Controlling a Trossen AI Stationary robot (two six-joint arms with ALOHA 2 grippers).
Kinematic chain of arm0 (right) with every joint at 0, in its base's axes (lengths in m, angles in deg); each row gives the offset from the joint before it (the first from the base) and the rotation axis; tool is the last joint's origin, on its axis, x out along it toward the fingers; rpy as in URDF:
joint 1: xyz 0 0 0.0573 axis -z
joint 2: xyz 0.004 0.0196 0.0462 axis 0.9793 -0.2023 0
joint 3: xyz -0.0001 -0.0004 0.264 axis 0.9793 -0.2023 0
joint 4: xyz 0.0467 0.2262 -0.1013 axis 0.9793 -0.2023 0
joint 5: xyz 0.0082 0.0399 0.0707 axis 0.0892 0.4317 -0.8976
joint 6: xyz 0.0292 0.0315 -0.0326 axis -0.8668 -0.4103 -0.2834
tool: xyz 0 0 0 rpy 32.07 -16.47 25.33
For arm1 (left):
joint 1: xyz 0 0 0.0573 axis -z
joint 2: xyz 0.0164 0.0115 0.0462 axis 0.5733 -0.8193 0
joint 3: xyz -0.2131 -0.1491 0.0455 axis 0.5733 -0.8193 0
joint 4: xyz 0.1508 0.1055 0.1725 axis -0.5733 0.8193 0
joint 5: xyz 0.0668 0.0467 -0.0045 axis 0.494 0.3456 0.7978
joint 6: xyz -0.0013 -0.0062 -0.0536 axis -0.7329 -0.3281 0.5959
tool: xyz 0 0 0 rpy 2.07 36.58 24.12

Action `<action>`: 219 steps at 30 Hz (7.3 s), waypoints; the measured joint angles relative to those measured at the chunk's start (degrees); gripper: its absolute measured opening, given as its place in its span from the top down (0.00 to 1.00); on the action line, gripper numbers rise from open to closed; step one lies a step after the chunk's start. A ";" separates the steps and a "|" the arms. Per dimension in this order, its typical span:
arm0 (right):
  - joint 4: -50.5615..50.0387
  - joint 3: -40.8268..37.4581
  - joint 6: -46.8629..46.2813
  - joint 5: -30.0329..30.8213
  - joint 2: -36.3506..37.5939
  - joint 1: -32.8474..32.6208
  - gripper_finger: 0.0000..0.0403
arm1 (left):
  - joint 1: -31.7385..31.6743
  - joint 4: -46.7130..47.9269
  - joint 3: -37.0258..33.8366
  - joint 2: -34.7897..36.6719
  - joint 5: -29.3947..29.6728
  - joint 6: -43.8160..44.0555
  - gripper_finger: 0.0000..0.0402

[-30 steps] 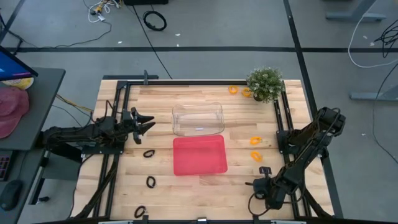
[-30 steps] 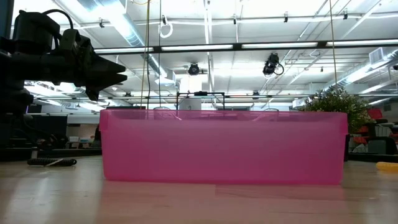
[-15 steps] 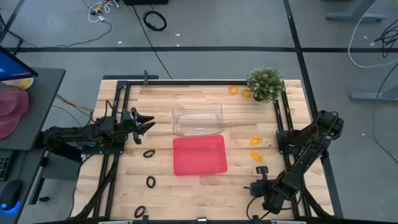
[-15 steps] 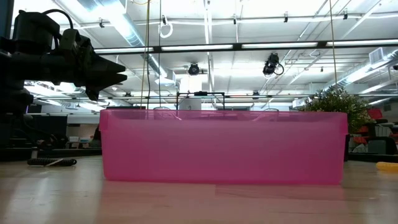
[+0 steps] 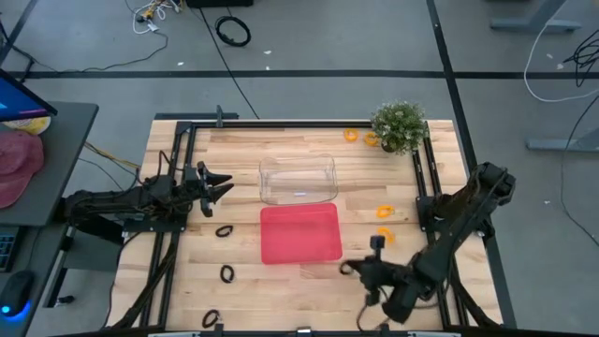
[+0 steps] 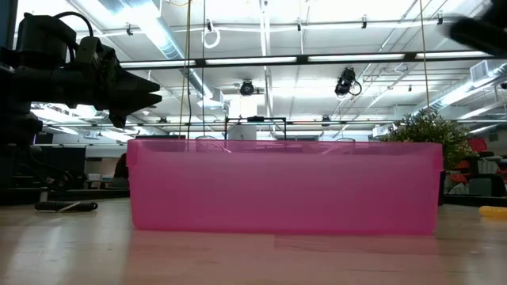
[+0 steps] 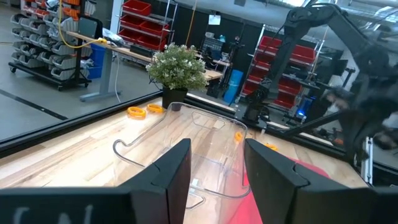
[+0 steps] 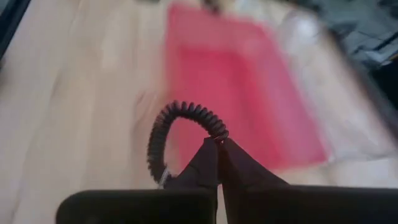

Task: Sort spring keychains
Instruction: Put the black spring keychain into the red bin, then put the yellow spring keychain into the transparent bin

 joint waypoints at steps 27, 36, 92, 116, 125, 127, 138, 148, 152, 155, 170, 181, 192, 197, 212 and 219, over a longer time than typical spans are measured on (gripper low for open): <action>55.55 -10.60 26.37 -19.02 13.37 27.01 1.00 | 0.00 -0.04 0.00 0.00 -0.05 0.00 0.62; 50.57 -10.72 26.66 -27.55 13.26 28.86 1.00 | 0.00 0.03 0.00 0.00 -0.07 0.00 0.62; -21.47 -11.87 -14.55 -27.98 22.87 25.73 0.77 | 0.00 0.05 0.00 0.00 -0.04 0.00 0.62; -19.04 -29.61 -19.20 -32.13 22.90 34.26 0.44 | 0.00 0.05 0.00 0.00 -0.04 0.00 0.62; -8.00 -37.07 -16.91 -32.65 22.99 41.57 0.44 | 0.00 0.03 0.00 0.00 -0.04 0.00 0.62; -6.72 -37.89 -16.18 -33.48 23.12 43.19 0.46 | 0.00 0.04 0.00 0.01 -0.04 0.00 0.62; -5.34 -38.26 -11.86 -39.83 23.00 46.37 0.81 | 0.00 0.03 0.00 0.00 -0.04 0.00 0.62; -5.91 -36.46 -7.29 -41.61 22.83 48.18 0.96 | 0.00 0.03 0.00 0.00 -0.04 0.00 0.62; -1.44 -33.34 -3.27 -39.13 22.71 48.18 0.98 | 0.00 0.03 0.01 0.00 -0.04 0.00 0.62; 3.62 -31.78 0.65 -38.64 22.76 47.67 0.98 | 0.00 0.03 0.00 0.02 -0.04 0.00 0.62; 31.32 -31.05 13.80 -42.58 22.79 45.60 0.98 | 0.00 0.05 0.00 0.02 -0.04 0.00 0.62; 49.73 -31.00 16.48 -38.05 22.69 45.54 0.98 | 0.00 0.05 0.00 0.02 -0.04 0.00 0.62; 66.34 -30.97 18.98 -26.42 18.42 46.60 0.98 | 0.00 0.04 0.00 0.01 -0.04 0.00 0.62; 68.50 -30.96 20.40 -26.26 18.35 48.00 0.98 | 0.00 0.03 0.00 0.01 -0.04 0.00 0.62; 66.33 -30.96 21.71 -26.50 18.35 47.99 0.92 | 0.00 0.05 0.00 0.02 -0.04 0.00 0.62; 65.55 -30.96 21.74 -26.48 18.35 47.99 0.78 | 0.00 0.03 0.00 0.02 -0.04 0.00 0.62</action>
